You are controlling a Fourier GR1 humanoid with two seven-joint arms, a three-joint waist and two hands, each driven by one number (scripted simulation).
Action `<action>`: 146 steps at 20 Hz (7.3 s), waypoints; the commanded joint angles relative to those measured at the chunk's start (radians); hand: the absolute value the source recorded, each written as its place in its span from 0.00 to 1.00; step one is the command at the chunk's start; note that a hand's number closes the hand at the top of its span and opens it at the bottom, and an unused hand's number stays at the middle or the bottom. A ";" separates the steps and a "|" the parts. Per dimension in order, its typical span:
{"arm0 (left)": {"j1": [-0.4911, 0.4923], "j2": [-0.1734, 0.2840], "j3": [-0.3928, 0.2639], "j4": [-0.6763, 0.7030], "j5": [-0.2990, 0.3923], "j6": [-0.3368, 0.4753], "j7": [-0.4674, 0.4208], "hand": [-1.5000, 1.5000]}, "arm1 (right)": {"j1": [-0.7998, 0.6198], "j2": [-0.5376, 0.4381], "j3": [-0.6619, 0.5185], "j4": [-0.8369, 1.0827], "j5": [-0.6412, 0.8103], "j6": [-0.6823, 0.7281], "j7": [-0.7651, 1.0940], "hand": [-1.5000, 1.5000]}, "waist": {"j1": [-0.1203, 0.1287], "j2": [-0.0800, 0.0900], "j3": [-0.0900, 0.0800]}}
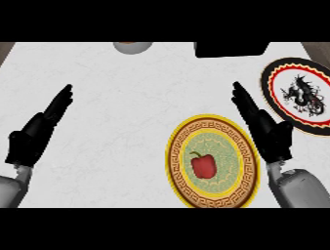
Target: Pick the bell pepper from the plate and place it in the plate
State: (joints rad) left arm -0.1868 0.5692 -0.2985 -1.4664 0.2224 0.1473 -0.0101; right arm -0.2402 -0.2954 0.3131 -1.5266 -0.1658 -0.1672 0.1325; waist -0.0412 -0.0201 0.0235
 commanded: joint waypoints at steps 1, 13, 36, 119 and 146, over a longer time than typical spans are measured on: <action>-0.028 -0.064 -0.018 0.014 -0.037 0.038 0.050 0.50 | 0.012 0.013 -0.041 -0.039 -0.009 0.009 -0.082 1.00 | 0.032 0.020 -0.023; 0.138 -0.267 0.008 0.104 0.145 0.105 0.126 0.50 | 0.108 0.002 -0.364 0.046 -0.037 -0.044 -0.662 0.00 | 0.036 0.024 -0.021; 0.186 -0.302 0.021 0.030 0.082 0.091 0.203 0.50 | 0.288 -0.298 -0.066 -0.357 0.487 0.175 -0.137 0.00 | 0.040 0.018 -0.024; 0.147 -0.445 0.167 0.003 -0.108 -0.130 0.246 0.50 | -0.542 0.171 -0.799 0.442 1.959 -0.597 1.150 1.00 | 0.160 0.068 -0.021; 0.192 -0.463 0.187 0.032 -0.119 -0.097 0.235 0.50 | -0.524 -0.008 -1.381 0.889 2.045 -0.816 1.034 0.00 | 0.081 0.040 -0.019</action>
State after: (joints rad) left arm 0.0036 0.1026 -0.1137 -1.4482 0.1060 0.0546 0.2297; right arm -0.7299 -0.2641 -0.9950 -0.7522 1.9614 -1.0264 1.0907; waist 0.0430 0.0203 0.0044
